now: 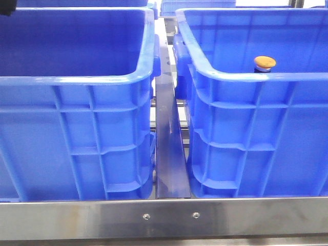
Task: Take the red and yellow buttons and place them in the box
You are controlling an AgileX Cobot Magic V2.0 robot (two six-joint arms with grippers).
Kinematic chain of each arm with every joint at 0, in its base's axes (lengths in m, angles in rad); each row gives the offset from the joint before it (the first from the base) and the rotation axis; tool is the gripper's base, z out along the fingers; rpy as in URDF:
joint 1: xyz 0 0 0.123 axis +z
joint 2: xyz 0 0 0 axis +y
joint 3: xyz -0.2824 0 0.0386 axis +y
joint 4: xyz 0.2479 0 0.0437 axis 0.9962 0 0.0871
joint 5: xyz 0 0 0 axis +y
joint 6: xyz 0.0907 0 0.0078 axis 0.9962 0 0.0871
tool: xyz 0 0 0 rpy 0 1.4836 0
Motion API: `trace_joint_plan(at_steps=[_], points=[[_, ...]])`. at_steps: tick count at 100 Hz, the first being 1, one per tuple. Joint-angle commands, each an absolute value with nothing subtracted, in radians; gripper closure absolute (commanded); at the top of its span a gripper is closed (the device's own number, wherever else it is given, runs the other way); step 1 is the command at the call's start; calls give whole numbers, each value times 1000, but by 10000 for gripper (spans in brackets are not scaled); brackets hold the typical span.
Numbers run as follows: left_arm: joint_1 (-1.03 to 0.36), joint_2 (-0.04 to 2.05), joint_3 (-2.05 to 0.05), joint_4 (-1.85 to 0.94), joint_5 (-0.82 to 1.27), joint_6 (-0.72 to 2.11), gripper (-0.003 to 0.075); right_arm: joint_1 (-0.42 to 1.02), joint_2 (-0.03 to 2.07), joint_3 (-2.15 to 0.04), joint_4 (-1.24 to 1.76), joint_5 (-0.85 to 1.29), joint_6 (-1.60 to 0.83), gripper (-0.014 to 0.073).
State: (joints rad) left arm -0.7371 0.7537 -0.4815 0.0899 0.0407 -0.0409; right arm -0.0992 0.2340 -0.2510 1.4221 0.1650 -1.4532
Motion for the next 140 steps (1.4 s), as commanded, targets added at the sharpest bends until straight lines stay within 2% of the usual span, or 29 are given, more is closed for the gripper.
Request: trace_joint_plan(at_steps=[1,32,58,76,93,114,140], points=[[-736,758,-510,80,-39,-49,739,-105,240,-277,1443,163,-1465,662],[-736,833,-510,80,-39,-49,739,-105,240,-277,1443,165,-1465,662],[-640,814,-510,93,-39,-49,739,-105,240,-277,1443,169,-1465,662],[-528,751,-510,98,0,-36,739,-105,240,-277,1443,171,-1465,662],[-370,638,-508,99,130,-13,739,-105,240,-277,1443,171,-1465,662],[-158,467,-410,75,92,-13,739,-105,240,-277,1443,171,-1465,662],[-8,252,-202,28,18,-11,739,-105,240,-277,1443,171,-1465,662]])
